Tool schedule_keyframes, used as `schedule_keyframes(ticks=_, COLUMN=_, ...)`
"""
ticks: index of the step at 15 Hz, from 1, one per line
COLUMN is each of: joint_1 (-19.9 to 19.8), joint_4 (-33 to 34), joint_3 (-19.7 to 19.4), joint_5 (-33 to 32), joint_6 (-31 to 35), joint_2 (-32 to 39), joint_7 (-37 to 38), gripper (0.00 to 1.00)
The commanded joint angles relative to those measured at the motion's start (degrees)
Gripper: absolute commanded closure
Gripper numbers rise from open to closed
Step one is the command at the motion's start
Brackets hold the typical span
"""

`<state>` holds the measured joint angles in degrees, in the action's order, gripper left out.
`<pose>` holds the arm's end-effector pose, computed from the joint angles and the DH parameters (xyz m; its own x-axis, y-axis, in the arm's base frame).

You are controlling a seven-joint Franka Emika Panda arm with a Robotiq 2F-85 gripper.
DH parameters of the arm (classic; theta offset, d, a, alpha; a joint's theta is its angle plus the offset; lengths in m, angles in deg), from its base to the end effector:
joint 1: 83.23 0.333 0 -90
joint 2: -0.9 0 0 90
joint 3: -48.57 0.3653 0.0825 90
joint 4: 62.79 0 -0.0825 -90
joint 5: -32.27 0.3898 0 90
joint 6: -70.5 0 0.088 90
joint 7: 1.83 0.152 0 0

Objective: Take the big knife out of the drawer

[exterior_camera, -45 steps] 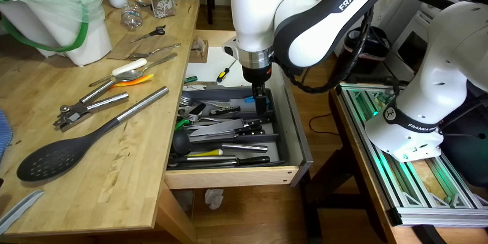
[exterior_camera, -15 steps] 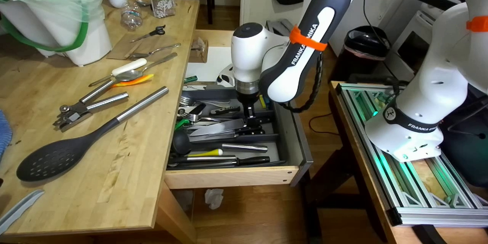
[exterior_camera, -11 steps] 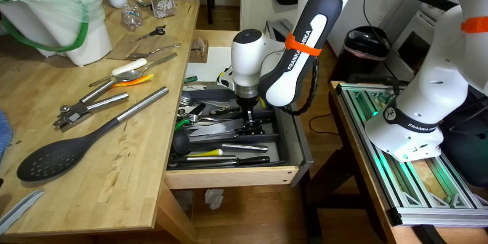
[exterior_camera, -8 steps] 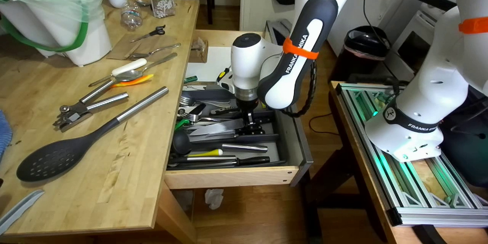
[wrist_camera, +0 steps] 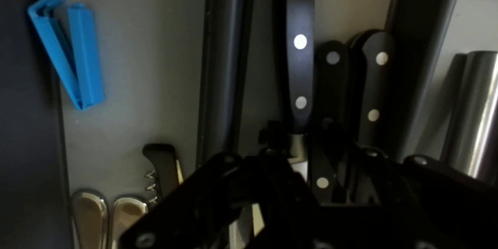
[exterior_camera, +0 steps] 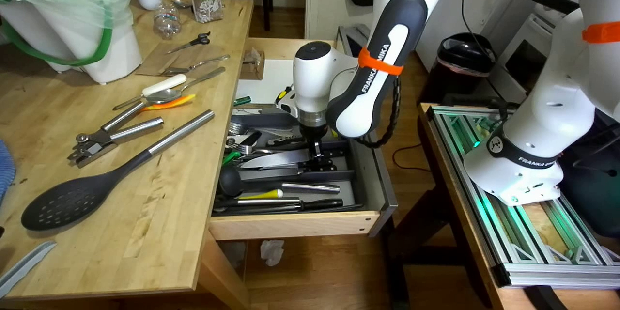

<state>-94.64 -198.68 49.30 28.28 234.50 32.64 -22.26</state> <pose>0.4965 -0.0899 0.0799 0.9703 0.2338 -0.0622 0.2334 -0.9723 -0.0144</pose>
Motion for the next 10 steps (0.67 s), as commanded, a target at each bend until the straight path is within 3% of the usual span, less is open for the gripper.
schedule_keyframes(ticks=1, joint_1=0.0, joint_4=0.6, joint_3=-0.9, joint_5=-1.4, joint_6=0.6, joint_2=1.1, joint_7=0.6, gripper=0.62)
schedule_keyframes(ticks=7, joint_1=-0.4, joint_4=0.8, joint_3=-2.0, joint_5=-1.2, joint_6=-0.5, joint_2=1.8, joint_7=0.8, gripper=0.69)
schedule_keyframes(ticks=10, joint_1=-0.9, joint_4=0.9, joint_3=-1.4, joint_5=-1.1, joint_6=0.0, joint_2=2.8, joint_7=0.2, gripper=0.67)
